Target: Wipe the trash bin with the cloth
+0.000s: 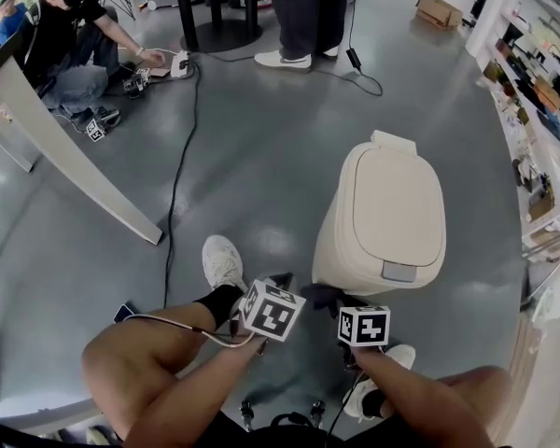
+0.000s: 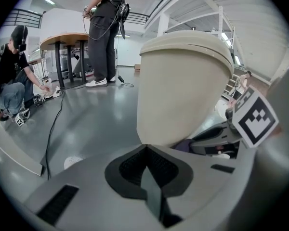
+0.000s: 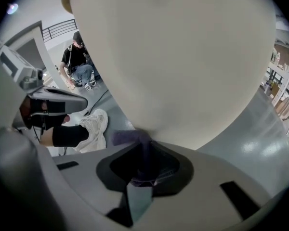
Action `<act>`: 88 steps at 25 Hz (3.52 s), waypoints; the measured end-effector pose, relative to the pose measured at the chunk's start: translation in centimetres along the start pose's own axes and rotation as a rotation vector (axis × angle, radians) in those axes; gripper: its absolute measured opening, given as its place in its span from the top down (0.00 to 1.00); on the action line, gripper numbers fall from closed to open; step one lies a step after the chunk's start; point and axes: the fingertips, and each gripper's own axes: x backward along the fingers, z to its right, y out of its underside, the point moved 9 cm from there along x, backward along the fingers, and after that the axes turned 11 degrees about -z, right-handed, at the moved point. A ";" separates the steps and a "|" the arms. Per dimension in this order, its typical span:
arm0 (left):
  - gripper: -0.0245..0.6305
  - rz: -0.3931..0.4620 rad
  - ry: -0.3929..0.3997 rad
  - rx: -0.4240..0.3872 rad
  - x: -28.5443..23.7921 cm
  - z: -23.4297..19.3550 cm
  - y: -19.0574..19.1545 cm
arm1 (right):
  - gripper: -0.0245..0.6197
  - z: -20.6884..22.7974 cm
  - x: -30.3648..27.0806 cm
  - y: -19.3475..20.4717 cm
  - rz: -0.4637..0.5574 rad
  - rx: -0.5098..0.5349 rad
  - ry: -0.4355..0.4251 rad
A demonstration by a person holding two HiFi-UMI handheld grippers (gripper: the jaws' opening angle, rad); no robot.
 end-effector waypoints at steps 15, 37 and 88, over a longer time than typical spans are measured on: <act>0.97 -0.058 0.037 -0.157 -2.8 3.9 -1.4 | 0.86 4.8 -0.3 1.5 -0.055 -0.042 0.012; 0.97 -0.142 0.146 -0.335 -7.1 11.7 -2.8 | 0.86 13.5 -0.1 3.7 -0.079 -0.143 0.017; 0.97 0.227 -0.003 -0.204 0.5 26.1 -8.4 | 0.86 16.2 16.0 -0.9 0.777 0.243 0.031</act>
